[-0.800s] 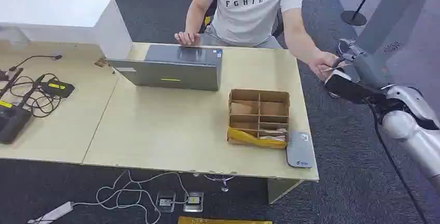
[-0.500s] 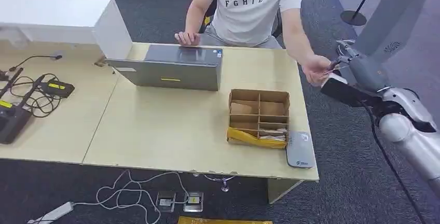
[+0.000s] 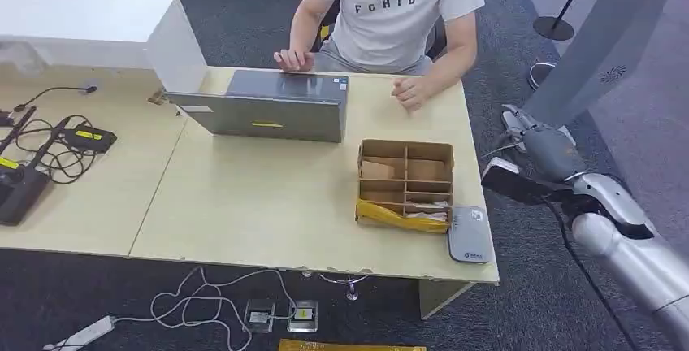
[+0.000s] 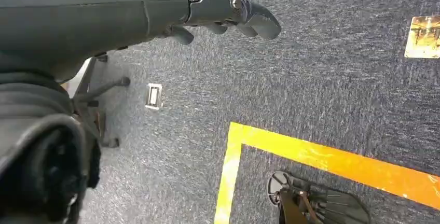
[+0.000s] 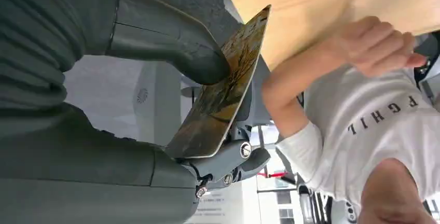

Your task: Pass the card to the sensor for recognition and then transmit it.

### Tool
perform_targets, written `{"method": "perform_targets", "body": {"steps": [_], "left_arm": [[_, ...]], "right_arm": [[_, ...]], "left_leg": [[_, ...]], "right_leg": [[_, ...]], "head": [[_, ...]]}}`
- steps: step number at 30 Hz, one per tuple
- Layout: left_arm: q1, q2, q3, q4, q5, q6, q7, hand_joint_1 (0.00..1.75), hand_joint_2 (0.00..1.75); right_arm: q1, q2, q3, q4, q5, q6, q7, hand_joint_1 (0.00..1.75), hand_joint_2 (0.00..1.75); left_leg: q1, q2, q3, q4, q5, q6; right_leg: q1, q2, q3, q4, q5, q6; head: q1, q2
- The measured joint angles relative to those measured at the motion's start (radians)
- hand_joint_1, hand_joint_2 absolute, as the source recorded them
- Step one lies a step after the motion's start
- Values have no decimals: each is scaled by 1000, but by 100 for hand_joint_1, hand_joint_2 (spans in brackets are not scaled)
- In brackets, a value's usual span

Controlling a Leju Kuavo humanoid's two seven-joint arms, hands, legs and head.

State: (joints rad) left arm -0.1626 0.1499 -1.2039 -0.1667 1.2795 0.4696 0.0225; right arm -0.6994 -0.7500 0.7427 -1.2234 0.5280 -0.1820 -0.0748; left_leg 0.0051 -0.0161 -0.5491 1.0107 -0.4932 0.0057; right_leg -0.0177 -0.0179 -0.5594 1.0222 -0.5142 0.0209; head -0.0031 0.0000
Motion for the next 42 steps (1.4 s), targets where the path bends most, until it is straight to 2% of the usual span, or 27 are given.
{"method": "perform_targets", "body": {"steps": [14, 26, 31, 38, 42], "left_arm": [[0, 0, 0, 0, -9, -3, -1, 0, 0], [1, 0, 0, 0, 10, 25, 12, 0, 0], [1, 0, 0, 0, 9, 32, 18, 0, 0], [0, 0, 0, 0, 9, 34, 18, 0, 0], [0, 0, 0, 0, 8, 39, 17, 0, 0]], "right_arm": [[31, 0, -3, 0, 4, -2, 0, 175, 175], [139, -4, -33, 0, 2, 12, 1, 175, 175], [215, -12, -34, -26, -10, 10, 12, 175, 175], [226, -12, -33, -30, -11, 9, 14, 175, 175], [281, -8, -28, -49, -25, 0, 16, 175, 175]], "left_leg": [[0, 0, 1, 0, 0, 0], [0, 0, 0, 0, 0, 0], [0, 1, 0, 0, 0, 0], [0, 1, 0, 0, 0, 0], [0, 1, 0, 0, 0, 0]], "right_leg": [[0, 0, 0, 0, 0, 0], [0, 0, 0, 0, 0, 0], [0, 1, 0, 0, 0, 0], [0, 1, 0, 0, 0, 0], [0, 1, 0, 0, 0, 0]], "head": [[0, 0], [0, 0], [0, 0], [0, 0], [0, 0]]}}
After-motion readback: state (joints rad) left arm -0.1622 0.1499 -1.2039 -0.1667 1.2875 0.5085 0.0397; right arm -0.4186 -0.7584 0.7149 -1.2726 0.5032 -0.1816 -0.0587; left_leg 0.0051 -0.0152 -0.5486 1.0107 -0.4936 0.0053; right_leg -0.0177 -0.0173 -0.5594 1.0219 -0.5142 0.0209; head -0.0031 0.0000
